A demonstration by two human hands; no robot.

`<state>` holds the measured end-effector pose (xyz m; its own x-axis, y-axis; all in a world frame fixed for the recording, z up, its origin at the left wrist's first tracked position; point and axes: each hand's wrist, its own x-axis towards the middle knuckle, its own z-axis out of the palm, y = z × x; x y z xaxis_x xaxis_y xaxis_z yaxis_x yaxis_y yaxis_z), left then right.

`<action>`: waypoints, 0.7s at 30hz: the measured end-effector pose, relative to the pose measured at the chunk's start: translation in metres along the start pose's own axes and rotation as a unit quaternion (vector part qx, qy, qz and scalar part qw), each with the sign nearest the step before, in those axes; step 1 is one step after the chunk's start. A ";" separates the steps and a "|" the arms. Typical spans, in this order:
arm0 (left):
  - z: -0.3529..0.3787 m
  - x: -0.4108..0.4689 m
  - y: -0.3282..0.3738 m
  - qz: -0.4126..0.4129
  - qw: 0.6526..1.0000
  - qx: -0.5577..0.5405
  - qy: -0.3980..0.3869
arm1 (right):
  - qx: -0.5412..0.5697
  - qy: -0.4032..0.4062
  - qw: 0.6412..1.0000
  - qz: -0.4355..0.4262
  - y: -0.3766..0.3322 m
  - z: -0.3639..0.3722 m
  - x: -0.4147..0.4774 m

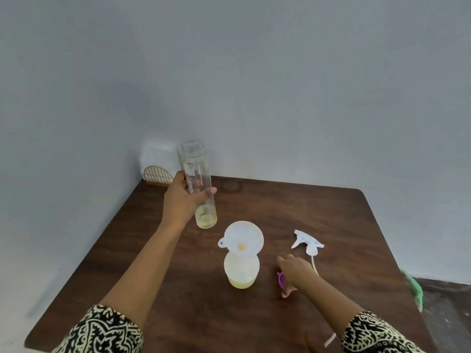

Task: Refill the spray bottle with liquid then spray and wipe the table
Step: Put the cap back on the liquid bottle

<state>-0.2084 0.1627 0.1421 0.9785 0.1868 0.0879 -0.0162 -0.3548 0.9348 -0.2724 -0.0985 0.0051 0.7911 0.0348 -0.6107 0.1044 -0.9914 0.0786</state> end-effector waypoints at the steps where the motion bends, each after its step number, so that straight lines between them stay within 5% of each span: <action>1: 0.001 -0.001 -0.003 -0.004 1.000 0.001 -0.002 | 0.006 0.002 1.000 -0.001 0.001 0.001 0.001; 10: -0.005 -0.006 -0.006 -0.014 1.000 0.007 -0.009 | 0.206 0.139 0.968 -0.015 0.001 -0.124 -0.008; 15: -0.016 -0.005 -0.005 -0.033 0.999 0.003 -0.002 | 0.439 0.226 0.861 -0.119 -0.025 -0.226 -0.041; 21: -0.028 -0.004 -0.001 -0.042 0.999 0.000 -0.001 | 0.585 0.151 0.752 -0.265 -0.079 -0.294 -0.077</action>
<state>-0.2180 0.1877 0.1499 0.9768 0.2140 0.0081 0.0662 -0.3375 0.9390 -0.1641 0.0143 0.2779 0.9442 0.3160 -0.0923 -0.0093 -0.2546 -0.9670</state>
